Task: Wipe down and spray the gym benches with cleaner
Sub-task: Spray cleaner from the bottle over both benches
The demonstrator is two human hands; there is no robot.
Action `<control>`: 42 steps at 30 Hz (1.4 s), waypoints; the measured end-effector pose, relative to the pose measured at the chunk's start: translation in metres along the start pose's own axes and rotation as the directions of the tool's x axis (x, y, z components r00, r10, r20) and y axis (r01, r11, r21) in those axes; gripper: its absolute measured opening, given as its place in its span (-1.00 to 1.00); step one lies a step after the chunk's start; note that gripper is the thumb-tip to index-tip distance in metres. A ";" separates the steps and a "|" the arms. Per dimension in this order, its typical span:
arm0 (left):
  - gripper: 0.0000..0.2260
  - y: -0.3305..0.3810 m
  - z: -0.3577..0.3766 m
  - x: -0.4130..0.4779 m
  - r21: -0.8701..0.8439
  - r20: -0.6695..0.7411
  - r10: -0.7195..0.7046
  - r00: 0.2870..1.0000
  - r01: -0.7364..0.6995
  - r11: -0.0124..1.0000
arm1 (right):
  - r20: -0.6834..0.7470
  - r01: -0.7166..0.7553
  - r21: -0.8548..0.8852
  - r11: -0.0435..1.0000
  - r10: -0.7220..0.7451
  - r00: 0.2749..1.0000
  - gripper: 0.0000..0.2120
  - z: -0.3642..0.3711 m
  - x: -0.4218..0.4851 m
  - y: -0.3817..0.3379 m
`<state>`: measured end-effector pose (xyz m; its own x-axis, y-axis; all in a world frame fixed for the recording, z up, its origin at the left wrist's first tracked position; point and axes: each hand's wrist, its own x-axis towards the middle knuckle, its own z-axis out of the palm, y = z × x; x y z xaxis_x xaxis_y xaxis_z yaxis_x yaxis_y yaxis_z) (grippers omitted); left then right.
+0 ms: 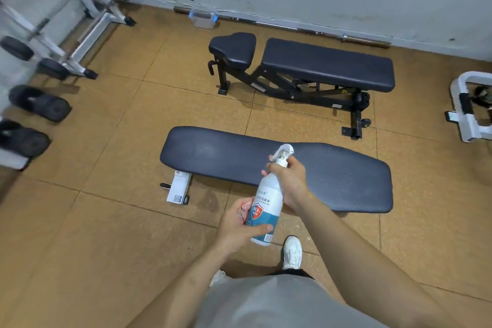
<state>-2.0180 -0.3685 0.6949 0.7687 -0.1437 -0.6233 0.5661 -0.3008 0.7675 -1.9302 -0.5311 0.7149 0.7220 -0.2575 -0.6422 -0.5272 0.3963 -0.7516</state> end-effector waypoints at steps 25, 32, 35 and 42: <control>-0.32 -0.094 -0.270 -0.022 -0.304 -0.186 -0.036 0.982 -0.022 0.953 | 0.116 0.018 -0.272 0.962 0.014 0.993 -0.82 0.302 -0.034 0.101; -0.37 -0.068 -0.324 0.026 -0.222 -0.137 -0.033 0.990 0.002 0.975 | 0.053 -0.075 -0.156 0.985 0.084 0.995 -0.82 0.342 0.012 0.094; -0.32 -0.053 -0.339 0.051 -0.160 -0.091 -0.021 0.996 0.006 0.987 | 0.000 -0.120 -0.062 0.991 0.121 0.993 -0.82 0.347 0.031 0.085; -0.31 -0.028 -0.342 0.095 0.020 0.115 0.011 0.993 -0.013 1.000 | -0.121 -0.060 0.046 0.997 0.065 0.991 -0.80 0.325 0.048 0.065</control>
<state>-1.8590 -0.0512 0.6654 0.7353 -0.2546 -0.6282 0.5498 -0.3180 0.7724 -1.7841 -0.2310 0.6839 0.6266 -0.3356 -0.7034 -0.5486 0.4511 -0.7040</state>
